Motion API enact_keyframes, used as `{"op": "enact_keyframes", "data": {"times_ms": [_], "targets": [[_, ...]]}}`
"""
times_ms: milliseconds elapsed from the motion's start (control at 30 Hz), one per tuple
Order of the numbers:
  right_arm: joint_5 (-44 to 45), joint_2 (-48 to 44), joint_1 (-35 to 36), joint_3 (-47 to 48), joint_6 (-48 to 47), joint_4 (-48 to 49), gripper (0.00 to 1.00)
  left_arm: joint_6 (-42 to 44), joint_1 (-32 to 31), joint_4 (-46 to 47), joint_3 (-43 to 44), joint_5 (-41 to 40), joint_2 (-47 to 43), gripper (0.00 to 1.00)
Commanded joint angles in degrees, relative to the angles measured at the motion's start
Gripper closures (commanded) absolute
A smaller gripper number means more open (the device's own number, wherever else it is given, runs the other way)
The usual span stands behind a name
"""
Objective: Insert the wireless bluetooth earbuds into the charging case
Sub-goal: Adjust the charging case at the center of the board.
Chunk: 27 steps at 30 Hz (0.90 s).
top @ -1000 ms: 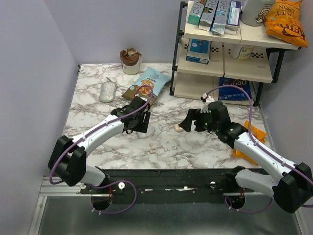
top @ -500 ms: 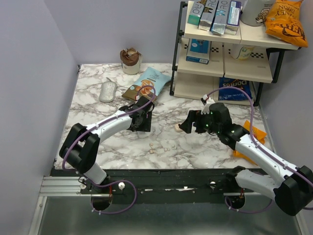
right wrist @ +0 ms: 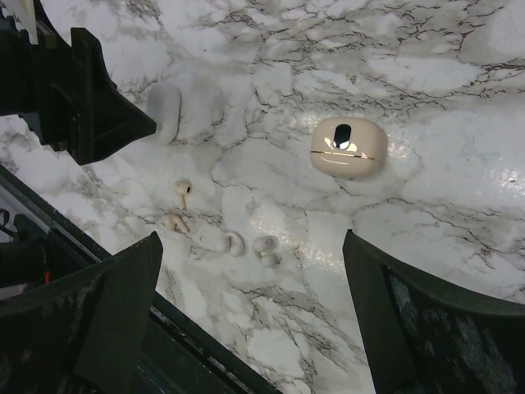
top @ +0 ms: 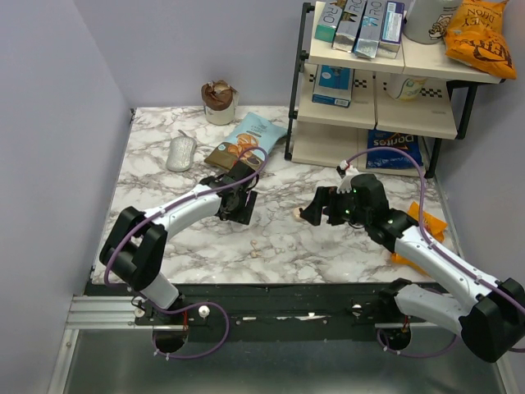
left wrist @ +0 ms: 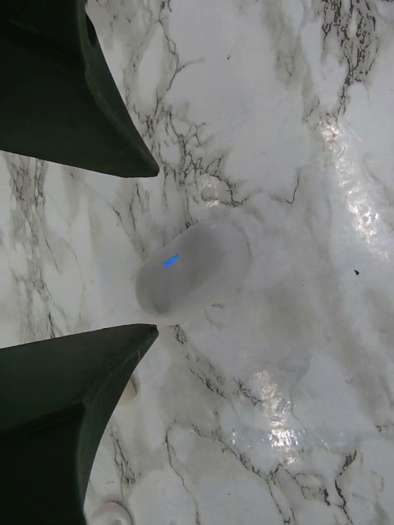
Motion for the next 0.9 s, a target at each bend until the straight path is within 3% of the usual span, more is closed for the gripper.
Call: {"op": "enact_keyframes", "data": {"times_ms": [0, 333, 767, 867], "targets": [[-2.2, 0.1, 0.3, -0.2, 0.9, 1.4, 0.00, -1.4, -0.2, -0.5, 1.8, -1.3, 2.1, 0.22], [-2.4, -1.2, 0.3, 0.2, 0.6, 0.2, 0.00, -15.0, 0.0, 4.9, 1.1, -4.1, 7.2, 0.27], [-2.5, -1.3, 0.4, 0.8, 0.3, 0.0, 0.00, -28.5, -0.2, 6.3, -1.1, -6.4, 7.3, 0.68], [-2.8, -1.0, 0.3, 0.9, 0.7, 0.1, 0.00, -35.4, -0.1, 7.3, -2.6, -6.4, 6.4, 0.77]]}}
